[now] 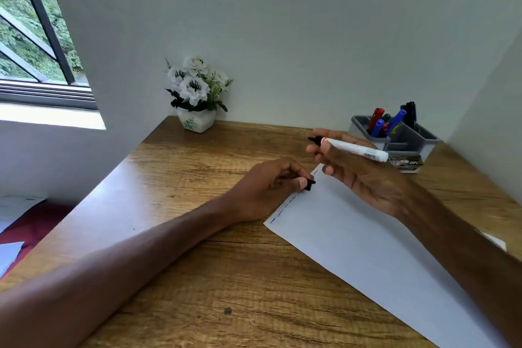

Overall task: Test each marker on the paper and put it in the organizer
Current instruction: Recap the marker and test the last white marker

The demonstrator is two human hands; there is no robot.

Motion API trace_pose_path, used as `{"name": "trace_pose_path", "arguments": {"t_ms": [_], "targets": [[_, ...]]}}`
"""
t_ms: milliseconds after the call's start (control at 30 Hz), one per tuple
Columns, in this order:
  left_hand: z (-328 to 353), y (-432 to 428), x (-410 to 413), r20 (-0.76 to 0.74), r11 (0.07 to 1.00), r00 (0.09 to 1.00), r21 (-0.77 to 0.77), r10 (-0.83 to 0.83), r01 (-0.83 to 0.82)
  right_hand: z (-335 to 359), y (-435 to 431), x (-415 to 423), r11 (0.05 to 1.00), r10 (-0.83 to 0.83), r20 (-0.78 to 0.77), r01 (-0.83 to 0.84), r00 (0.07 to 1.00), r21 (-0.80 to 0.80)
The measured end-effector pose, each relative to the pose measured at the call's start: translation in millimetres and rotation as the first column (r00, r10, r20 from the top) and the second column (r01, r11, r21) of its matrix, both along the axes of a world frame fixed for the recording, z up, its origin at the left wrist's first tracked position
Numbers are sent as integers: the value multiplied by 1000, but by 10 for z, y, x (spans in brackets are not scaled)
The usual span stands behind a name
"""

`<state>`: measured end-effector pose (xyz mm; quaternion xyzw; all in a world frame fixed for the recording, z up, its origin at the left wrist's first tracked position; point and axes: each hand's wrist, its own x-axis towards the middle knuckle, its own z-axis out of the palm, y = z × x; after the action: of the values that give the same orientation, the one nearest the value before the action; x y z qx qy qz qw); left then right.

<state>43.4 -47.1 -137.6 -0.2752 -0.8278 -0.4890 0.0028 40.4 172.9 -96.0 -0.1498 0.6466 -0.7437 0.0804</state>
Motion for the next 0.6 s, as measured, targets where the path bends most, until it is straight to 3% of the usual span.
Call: {"name": "trace_pose_path", "arguments": {"t_ms": [167,367,600], "targets": [[-9,18,34,-91,992,996,-128,-1,-10,-105,-31,-40,980,-96,-49,103,994,172],[1,-15,-5,-105,992,993,-109,59,-70,-203,74,-142,915,-304,-123,326,945,240],[14,-58,-38,-62,995,997,-81,51,-56,-232,75,-155,879,-270,-241,340,932,333]]}}
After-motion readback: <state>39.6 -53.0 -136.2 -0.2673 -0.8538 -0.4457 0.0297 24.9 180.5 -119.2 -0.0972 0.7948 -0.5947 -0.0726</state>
